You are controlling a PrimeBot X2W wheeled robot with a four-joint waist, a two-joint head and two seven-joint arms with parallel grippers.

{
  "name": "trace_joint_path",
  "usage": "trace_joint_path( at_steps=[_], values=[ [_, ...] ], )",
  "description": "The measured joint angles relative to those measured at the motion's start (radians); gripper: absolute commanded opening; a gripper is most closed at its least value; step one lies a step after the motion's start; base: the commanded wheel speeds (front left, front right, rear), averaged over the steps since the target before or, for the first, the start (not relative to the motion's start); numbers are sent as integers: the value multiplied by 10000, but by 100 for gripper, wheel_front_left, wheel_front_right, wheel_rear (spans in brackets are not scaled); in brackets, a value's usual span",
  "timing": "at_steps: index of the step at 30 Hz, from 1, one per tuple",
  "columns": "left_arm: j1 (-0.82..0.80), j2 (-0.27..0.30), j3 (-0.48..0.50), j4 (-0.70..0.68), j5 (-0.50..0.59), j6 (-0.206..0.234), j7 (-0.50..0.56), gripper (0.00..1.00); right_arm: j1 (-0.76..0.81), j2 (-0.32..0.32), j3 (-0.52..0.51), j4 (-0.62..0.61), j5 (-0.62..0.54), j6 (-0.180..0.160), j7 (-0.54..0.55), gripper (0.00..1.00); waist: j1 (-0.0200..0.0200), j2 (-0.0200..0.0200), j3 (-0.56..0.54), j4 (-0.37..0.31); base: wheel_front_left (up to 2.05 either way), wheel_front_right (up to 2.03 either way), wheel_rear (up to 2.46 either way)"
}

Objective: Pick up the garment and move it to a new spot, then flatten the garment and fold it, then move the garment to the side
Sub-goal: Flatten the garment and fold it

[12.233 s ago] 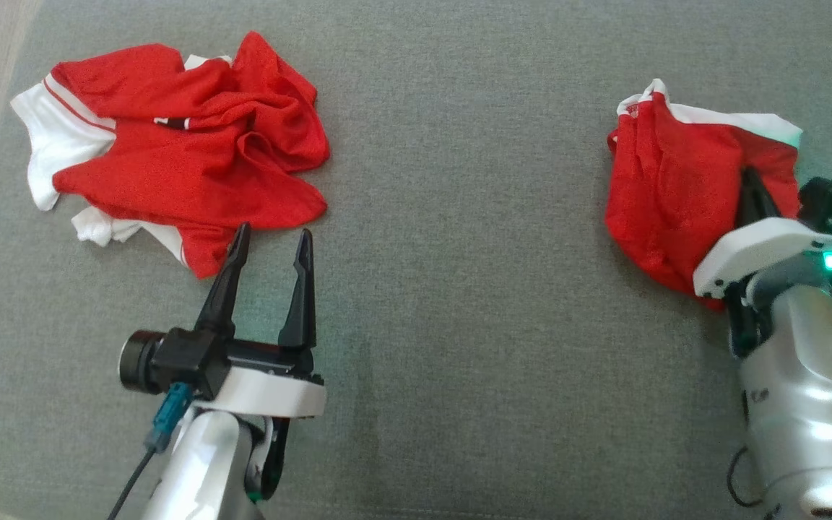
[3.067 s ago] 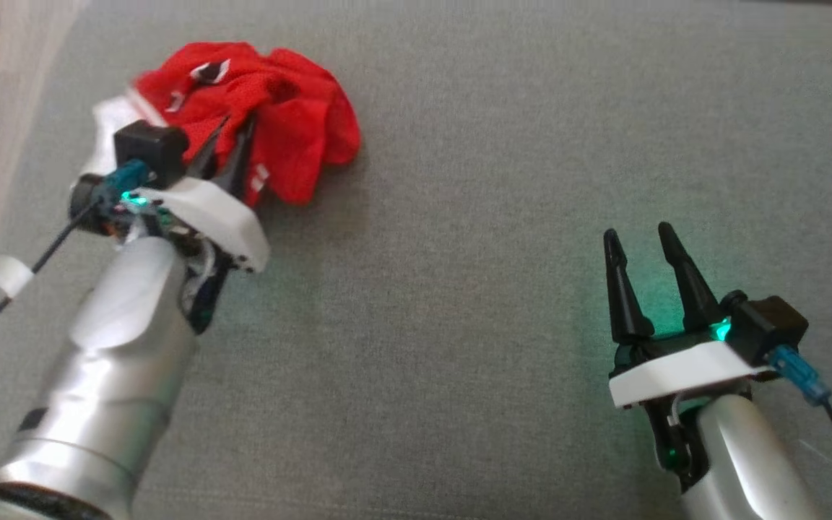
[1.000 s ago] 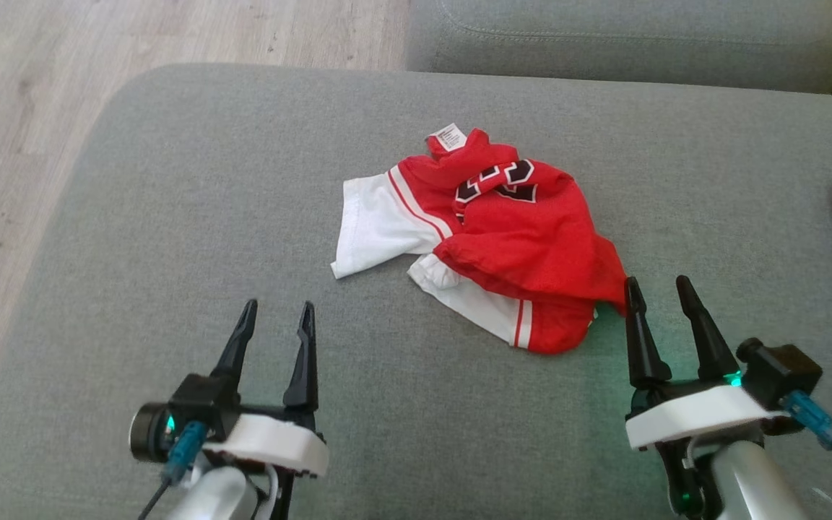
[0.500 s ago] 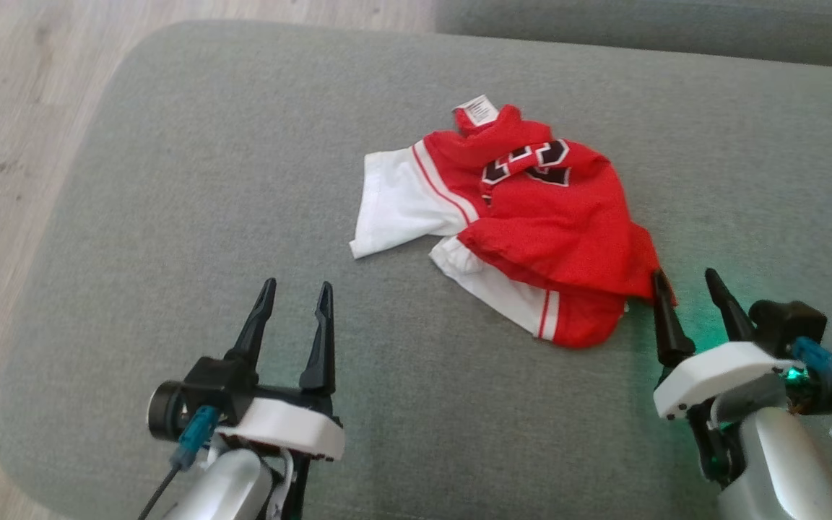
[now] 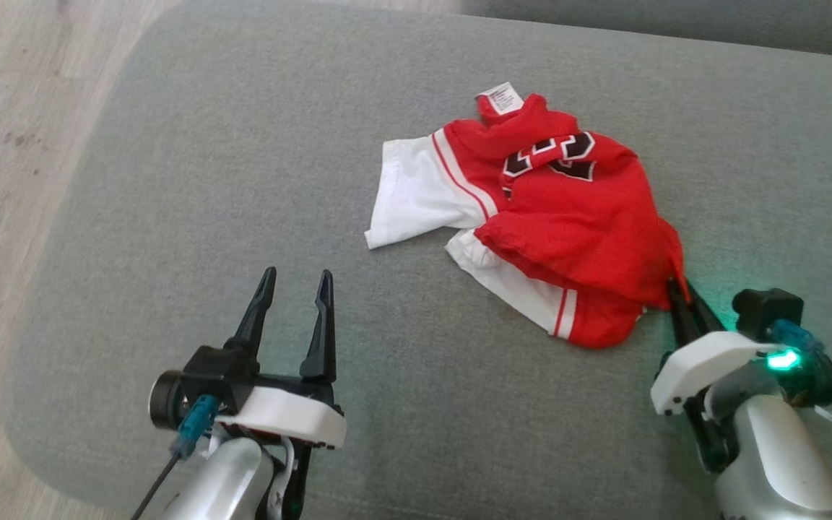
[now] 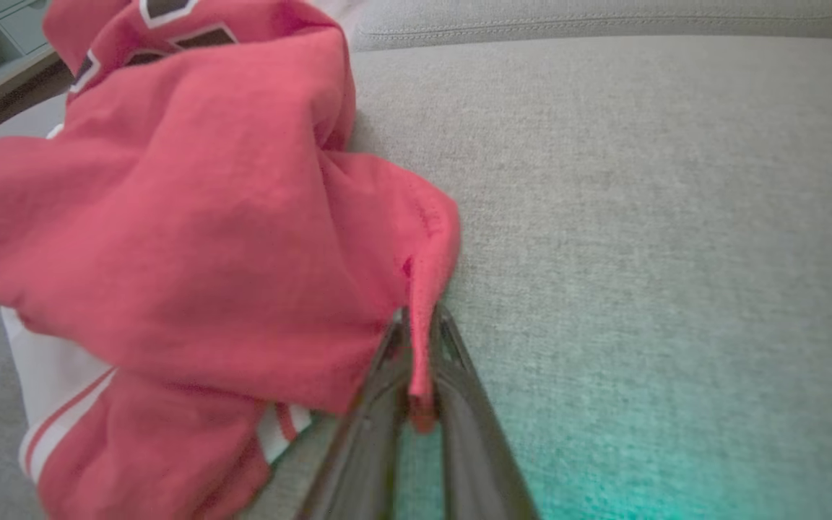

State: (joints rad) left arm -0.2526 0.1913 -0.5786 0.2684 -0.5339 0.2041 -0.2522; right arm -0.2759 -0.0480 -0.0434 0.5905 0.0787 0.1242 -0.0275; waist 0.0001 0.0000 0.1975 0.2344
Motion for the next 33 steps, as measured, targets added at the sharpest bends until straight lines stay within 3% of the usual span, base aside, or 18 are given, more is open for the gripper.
trace_joint_path(
  at_steps=[3, 12, 16, 17, 18, 19, 26, 27, 33],
  values=[
    [4, -33, 44, 73, 31, -31, 0, 100, 0, 17, -476, 15, -311, 0, -194, 0, 0, 0, -97, -158, 0, 0, 0],
    [69, -71, 157, 109, 157, -119, 0, 100, -46, 21, -3530, -721, -2247, 0, -249, 0, -1, 0, -580, -723, 0, 0, 0],
    [153, -75, 186, 138, 157, -119, 0, 100, -50, 23, -4334, -965, -2846, 0, -184, 0, -1, 0, -776, -944, 0, 0, 0],
    [152, -75, 188, 138, 157, -119, 0, 100, -50, 25, -4393, -961, -2874, 0, -163, 13, -1, 0, -798, -977, 0, 0, 0],
    [153, -75, 188, 138, 157, -119, 0, 100, -50, 25, -4401, -961, -2926, 0, -171, 86, -1, 0, -815, -1003, 0, 0, 0],
    [153, -75, 190, 138, 157, -119, 0, 100, -52, 27, -4389, -953, -2924, 0, -234, 100, -1, 0, -832, -1029, 0, 0, 0],
    [244, -58, 274, 128, 157, -117, 0, 100, -139, 25, -3081, -897, -1952, 0, -1164, 100, -1, 0, -972, -1298, 0, 0, 0],
    [348, -36, 301, 102, 157, -105, 0, 100, -161, 27, -2272, -1034, -1308, 0, -1513, 100, -2, 0, -1025, -1445, 0, 0, 0],
    [390, 19, 345, -13, 157, -92, 0, 100, 336, 23, -502, -1990, 309, 0, -1977, 100, -2, 0, -1107, -1881, 0, 0, 0]
  ],
)
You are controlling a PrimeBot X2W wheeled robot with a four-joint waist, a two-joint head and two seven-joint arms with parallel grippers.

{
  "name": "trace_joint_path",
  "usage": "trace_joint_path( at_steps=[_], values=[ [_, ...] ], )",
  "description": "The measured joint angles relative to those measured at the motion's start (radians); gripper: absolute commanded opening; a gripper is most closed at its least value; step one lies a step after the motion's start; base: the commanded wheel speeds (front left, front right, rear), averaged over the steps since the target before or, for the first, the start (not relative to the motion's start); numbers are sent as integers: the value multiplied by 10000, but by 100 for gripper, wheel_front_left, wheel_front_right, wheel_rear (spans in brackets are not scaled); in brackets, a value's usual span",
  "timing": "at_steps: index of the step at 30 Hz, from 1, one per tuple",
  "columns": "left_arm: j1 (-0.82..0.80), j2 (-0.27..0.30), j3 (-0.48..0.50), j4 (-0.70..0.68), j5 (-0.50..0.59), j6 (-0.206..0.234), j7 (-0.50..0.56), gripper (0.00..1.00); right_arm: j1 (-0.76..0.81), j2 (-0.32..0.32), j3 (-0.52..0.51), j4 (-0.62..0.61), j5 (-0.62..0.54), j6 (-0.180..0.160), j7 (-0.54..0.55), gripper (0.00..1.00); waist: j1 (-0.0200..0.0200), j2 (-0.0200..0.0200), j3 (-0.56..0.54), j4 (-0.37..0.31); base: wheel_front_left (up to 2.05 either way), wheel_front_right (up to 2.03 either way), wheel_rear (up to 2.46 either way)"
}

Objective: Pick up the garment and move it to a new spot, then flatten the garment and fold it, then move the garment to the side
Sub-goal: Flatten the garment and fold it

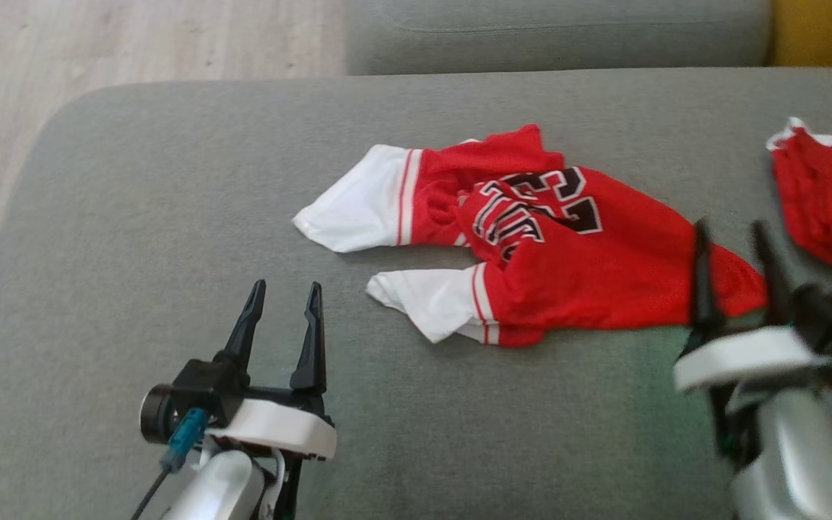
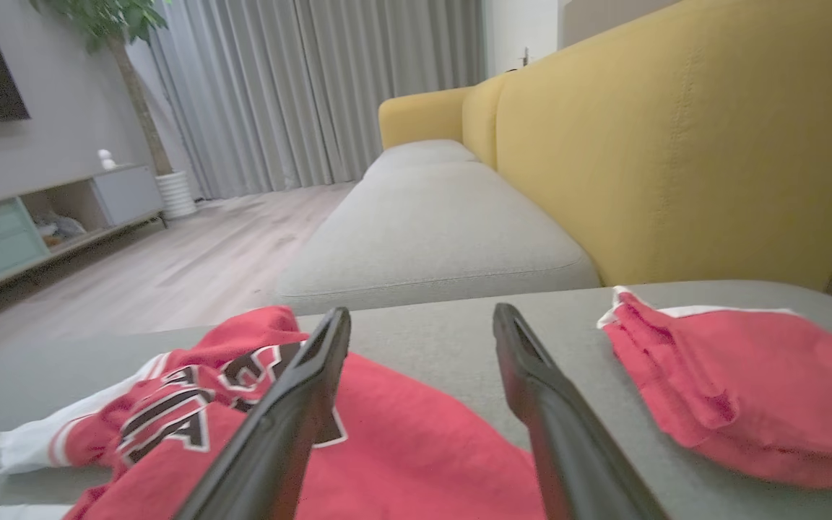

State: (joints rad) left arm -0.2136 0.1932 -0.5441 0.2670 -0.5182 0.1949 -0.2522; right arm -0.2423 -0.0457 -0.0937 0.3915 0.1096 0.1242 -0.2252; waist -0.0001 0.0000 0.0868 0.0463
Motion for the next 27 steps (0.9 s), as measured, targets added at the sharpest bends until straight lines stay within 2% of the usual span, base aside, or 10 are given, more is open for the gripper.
trace_joint_path(
  at_steps=[5, 11, 15, 19, 24, 27],
  values=[
    [-1, 40, 23, -86, 0, 0, 0, 100, 1454, 6, 1195, -756, 863, 0, -157, 100, 0, 0, 23, -429, 0, 0, 0],
    [-109, 255, 82, -92, 0, -113, 4, 100, 1675, 4, 1266, -1191, 1104, 0, -228, 100, 0, 0, 264, -822, 0, 0, 0],
    [-805, 736, 171, -17, 180, -391, 337, 100, 1511, 4, 1267, -1363, 1103, 0, -230, 100, 1, 0, 573, -1019, 0, 0, 0],
    [-2365, 1406, 282, 414, 138, -1097, 1360, 100, 1272, 2, 1283, -1488, 1122, 0, -247, 100, 2, 0, 997, -1222, 0, 0, 0],
    [-4137, 2065, 136, 1701, -370, -2525, 3628, 100, 1029, 2, 1411, -1567, 1298, 0, -255, 100, 3, 0, 1617, -1528, 0, 0, 0],
    [-4943, 2328, -86, 2631, -777, -2955, 4986, 100, 853, 4, 1475, -1649, 1406, 0, -255, 100, 3, 0, 1982, -1727, 0, 0, 0]
  ],
)
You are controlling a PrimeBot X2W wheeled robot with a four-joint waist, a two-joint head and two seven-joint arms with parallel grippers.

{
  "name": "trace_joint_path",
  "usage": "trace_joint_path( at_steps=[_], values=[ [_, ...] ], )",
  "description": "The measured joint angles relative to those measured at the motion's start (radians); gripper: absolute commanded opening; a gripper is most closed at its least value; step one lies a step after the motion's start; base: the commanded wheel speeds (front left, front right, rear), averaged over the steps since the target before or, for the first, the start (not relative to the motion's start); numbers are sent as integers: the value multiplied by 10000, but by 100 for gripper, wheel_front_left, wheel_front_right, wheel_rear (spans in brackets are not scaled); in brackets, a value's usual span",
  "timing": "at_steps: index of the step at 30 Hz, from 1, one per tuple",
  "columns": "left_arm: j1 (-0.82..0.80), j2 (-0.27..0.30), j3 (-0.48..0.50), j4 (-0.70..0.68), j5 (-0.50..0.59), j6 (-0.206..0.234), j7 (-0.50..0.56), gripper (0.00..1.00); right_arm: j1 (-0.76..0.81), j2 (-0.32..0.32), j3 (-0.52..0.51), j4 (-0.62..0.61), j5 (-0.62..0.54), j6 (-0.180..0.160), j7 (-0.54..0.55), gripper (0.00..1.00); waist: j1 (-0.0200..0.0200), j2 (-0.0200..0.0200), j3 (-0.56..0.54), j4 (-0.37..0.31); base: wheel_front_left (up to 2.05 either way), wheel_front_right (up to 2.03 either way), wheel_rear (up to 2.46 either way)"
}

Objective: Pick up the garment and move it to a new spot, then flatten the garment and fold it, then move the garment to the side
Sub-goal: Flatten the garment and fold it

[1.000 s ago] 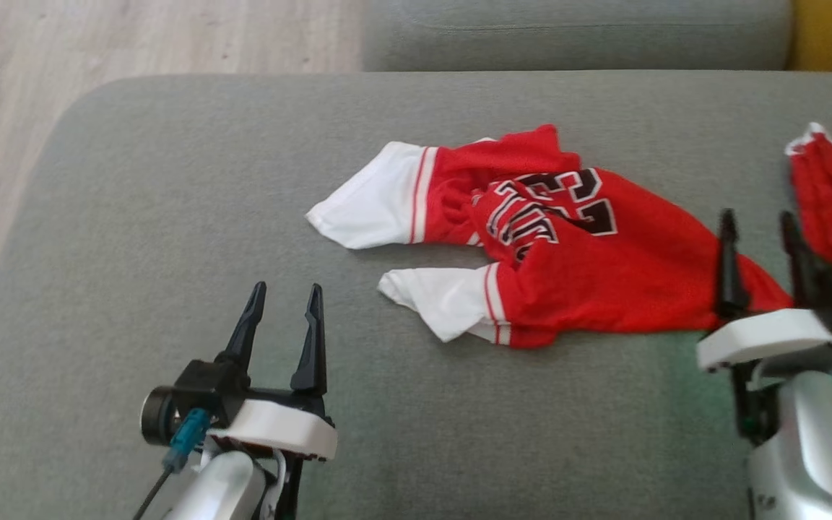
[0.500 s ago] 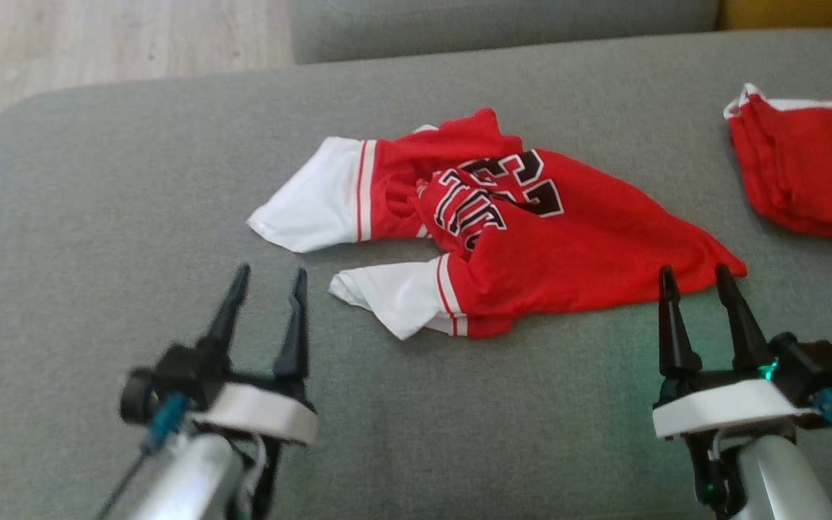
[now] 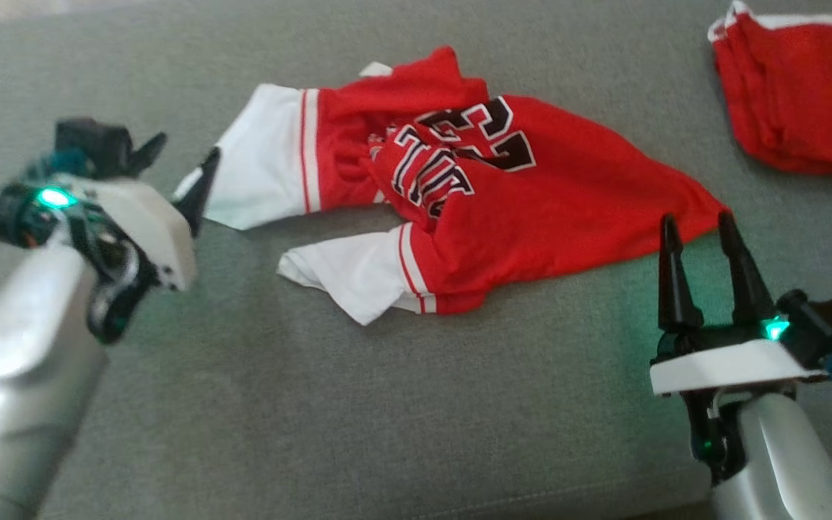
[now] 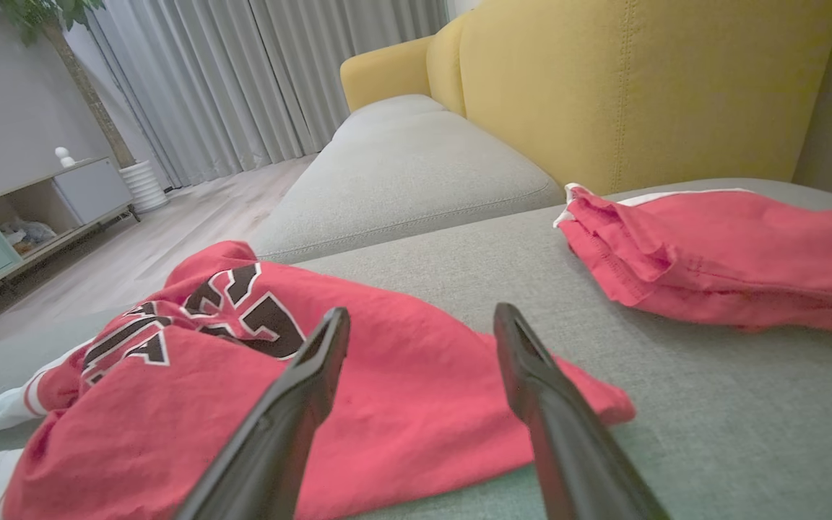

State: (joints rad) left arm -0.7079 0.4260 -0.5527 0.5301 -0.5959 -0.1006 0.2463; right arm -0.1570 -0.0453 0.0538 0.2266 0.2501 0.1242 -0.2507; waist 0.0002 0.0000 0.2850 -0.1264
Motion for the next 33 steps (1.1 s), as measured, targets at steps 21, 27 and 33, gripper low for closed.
trace_joint_path(
  at_steps=[21, 27, 33],
  values=[
    [-1752, 1340, -2132, 744, -2585, -318, 2838, 0, -406, 0, 40, -222, 316, 0, -2, 100, -2, 0, 973, -868, 0, 0, 0],
    [-2569, 1478, -2215, 1275, -1810, -148, 863, 0, -618, -2, 98, -224, 318, 0, -2, 100, -2, 0, 1071, -1040, 0, 0, 0],
    [-4229, 1538, -2171, 2157, -477, 499, -1168, 0, -632, 0, 320, -222, 422, 0, -2, 100, -1, 0, 1265, -1263, 0, 0, 0]
  ],
)
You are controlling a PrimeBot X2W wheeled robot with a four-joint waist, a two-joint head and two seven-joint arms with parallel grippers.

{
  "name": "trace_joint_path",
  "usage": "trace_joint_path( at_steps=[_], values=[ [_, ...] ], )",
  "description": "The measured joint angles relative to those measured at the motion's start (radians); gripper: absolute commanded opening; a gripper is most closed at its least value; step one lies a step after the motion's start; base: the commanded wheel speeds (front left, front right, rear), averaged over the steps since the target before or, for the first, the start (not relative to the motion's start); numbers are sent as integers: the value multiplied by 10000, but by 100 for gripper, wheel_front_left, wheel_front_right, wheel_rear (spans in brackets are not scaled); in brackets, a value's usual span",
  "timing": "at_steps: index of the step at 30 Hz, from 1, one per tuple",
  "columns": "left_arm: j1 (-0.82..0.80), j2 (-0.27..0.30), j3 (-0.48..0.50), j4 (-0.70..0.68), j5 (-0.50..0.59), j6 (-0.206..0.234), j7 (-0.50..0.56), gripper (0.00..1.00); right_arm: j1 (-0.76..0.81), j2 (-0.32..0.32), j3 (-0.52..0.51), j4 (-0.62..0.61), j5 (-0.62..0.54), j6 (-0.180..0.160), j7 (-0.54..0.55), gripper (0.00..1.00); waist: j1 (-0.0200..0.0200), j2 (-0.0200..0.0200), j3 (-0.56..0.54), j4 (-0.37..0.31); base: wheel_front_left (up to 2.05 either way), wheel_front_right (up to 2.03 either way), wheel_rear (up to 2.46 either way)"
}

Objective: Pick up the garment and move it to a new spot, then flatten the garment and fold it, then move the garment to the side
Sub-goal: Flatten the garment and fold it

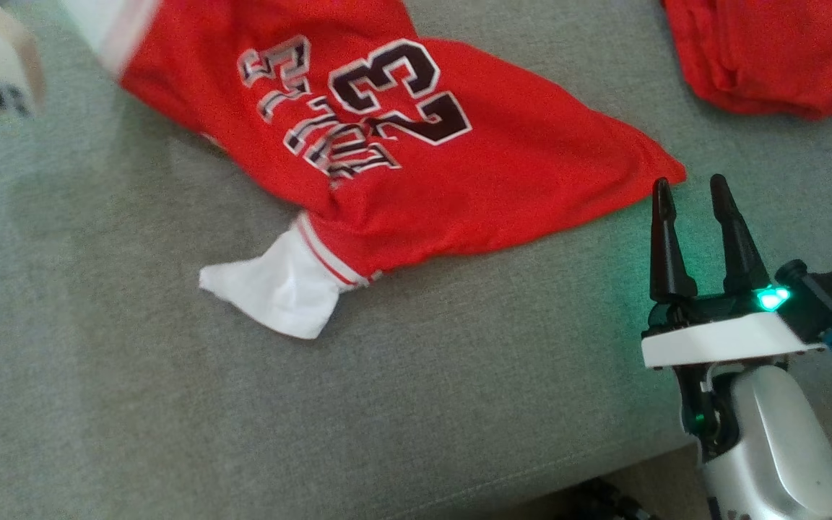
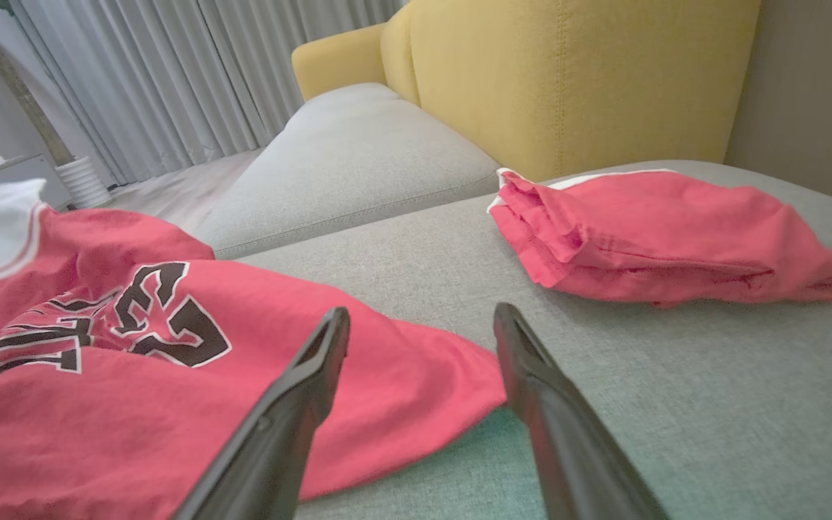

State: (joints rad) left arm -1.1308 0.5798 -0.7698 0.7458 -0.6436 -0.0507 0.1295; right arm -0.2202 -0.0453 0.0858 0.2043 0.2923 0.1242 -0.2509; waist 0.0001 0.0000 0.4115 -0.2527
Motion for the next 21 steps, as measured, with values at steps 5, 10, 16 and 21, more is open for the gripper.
trace_joint_path(
  at_steps=[5, 10, 16, 21],
  values=[
    [-1225, -194, 119, 984, 773, 552, -1465, 100, -1, 0, 25, 0, 84, 0, 0, 100, 0, 0, 161, -210, 0, 0, 0],
    [-1592, -717, 257, 1787, 903, 817, -2736, 100, 1, 0, 42, 2, 86, 0, 0, 100, 0, 0, 150, -214, 0, 0, 0],
    [-1142, -1467, 251, 2631, 667, 347, -3488, 100, 9, -2, 12, 63, -54, 0, 0, 100, -1, 0, -291, 129, 0, 0, 0],
    [-59, -1969, 259, 2673, 477, 63, -3743, 100, 69, -2, -194, 190, -393, 0, 0, 100, -2, 0, -822, 560, 0, 0, 0]
  ],
)
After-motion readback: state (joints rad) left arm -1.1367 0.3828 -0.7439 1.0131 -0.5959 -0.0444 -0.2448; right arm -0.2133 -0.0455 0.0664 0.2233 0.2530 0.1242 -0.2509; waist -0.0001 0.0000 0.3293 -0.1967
